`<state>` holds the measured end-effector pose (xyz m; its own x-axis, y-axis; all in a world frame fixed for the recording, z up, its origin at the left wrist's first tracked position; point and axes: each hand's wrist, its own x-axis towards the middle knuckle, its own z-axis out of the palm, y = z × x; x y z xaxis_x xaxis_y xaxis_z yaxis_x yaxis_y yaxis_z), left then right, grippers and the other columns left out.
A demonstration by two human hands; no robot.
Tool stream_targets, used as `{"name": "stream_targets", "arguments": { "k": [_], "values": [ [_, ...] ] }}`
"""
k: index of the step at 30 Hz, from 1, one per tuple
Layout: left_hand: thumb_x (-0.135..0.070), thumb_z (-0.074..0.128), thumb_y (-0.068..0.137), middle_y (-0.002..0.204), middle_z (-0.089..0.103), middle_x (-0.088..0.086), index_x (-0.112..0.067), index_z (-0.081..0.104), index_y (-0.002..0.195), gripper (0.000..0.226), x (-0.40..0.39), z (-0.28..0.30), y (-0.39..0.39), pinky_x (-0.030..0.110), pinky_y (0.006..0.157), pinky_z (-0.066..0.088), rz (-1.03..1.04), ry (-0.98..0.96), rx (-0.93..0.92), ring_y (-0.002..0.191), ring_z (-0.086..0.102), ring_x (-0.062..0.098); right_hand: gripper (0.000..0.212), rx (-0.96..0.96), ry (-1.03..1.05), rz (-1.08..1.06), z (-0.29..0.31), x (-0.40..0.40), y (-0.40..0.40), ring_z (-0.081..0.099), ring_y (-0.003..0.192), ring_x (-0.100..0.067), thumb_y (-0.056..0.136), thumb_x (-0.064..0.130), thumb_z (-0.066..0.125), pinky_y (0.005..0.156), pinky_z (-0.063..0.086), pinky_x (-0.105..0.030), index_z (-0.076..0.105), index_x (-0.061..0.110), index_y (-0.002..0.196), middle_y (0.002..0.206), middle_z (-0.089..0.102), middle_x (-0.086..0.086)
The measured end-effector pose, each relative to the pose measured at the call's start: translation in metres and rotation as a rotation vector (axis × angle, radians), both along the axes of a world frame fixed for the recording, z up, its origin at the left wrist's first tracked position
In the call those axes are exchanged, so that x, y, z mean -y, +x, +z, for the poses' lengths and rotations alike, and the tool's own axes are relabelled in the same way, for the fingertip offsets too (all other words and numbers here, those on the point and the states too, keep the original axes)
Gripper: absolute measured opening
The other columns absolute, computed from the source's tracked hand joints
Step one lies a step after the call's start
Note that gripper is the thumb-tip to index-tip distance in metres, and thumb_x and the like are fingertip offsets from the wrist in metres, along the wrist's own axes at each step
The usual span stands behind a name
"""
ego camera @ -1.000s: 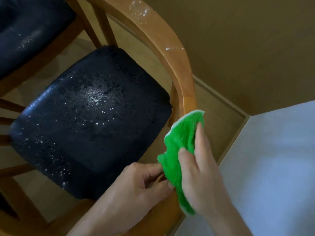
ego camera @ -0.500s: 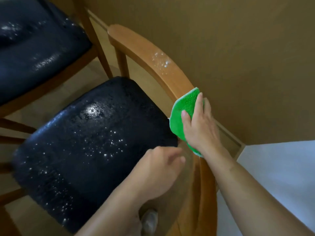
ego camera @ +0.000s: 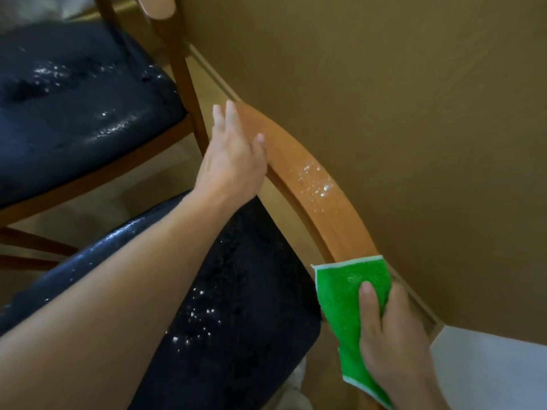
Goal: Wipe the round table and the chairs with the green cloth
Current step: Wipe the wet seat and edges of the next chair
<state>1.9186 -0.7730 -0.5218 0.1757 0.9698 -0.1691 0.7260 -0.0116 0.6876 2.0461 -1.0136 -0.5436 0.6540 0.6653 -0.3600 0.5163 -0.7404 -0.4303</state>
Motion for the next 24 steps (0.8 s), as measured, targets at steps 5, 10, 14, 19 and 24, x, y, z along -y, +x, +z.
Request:
{"name": "stream_targets", "arguments": {
  "k": [5, 10, 14, 19, 24],
  "values": [
    [-0.037, 0.034, 0.101, 0.122, 0.057, 0.006, -0.013, 0.048, 0.134, 0.043, -0.048, -0.005, 0.011, 0.019, 0.068, 0.043, 0.150, 0.049, -0.065, 0.105, 0.057, 0.020, 0.074, 0.193, 0.102, 0.352, -0.002, -0.077, 0.015, 0.050, 0.082, -0.011, 0.086, 0.066, 0.007, 0.063, 0.037, -0.031, 0.028, 0.021, 0.141, 0.112, 0.044, 0.005],
    [-0.032, 0.045, 0.098, 0.138, 0.050, 0.003, -0.019, 0.037, 0.145, 0.049, -0.056, -0.017, -0.001, 0.027, 0.099, 0.039, 0.149, 0.022, 0.004, 0.121, 0.050, 0.017, 0.047, 0.193, 0.118, 0.516, -0.006, -0.155, 0.023, 0.051, 0.081, -0.029, 0.098, 0.055, 0.019, 0.064, 0.033, -0.038, 0.040, 0.018, 0.117, 0.112, 0.055, -0.005],
    [-0.034, 0.039, 0.100, 0.142, 0.045, 0.002, -0.022, 0.030, 0.147, 0.049, -0.053, -0.028, 0.000, 0.031, 0.102, 0.037, 0.127, -0.016, 0.064, 0.125, 0.045, 0.018, 0.067, 0.186, 0.128, 0.581, -0.004, -0.132, 0.024, 0.042, 0.129, -0.025, 0.096, 0.056, 0.013, 0.092, 0.041, -0.041, 0.008, 0.019, 0.153, 0.154, 0.028, -0.005],
    [-0.035, 0.033, 0.101, 0.143, 0.041, 0.000, -0.025, 0.028, 0.146, 0.046, -0.045, -0.039, 0.004, 0.025, 0.094, 0.032, 0.148, -0.012, 0.180, 0.123, 0.042, 0.013, 0.067, 0.220, -0.039, 0.684, 0.001, -0.058, 0.018, -0.006, 0.148, -0.019, 0.092, 0.062, -0.005, 0.111, 0.011, -0.029, -0.031, 0.026, 0.142, 0.154, -0.033, 0.005],
    [-0.038, 0.041, 0.099, 0.127, 0.050, -0.005, -0.035, 0.037, 0.140, 0.041, -0.054, -0.045, -0.006, 0.012, 0.068, 0.038, 0.197, -0.129, 0.360, 0.098, 0.053, 0.003, 0.071, 0.267, -0.032, 0.678, 0.003, -0.107, 0.014, -0.006, 0.148, -0.020, 0.088, 0.065, -0.010, 0.114, 0.021, -0.037, -0.035, 0.025, 0.142, 0.155, -0.030, 0.006]
  ]
}}
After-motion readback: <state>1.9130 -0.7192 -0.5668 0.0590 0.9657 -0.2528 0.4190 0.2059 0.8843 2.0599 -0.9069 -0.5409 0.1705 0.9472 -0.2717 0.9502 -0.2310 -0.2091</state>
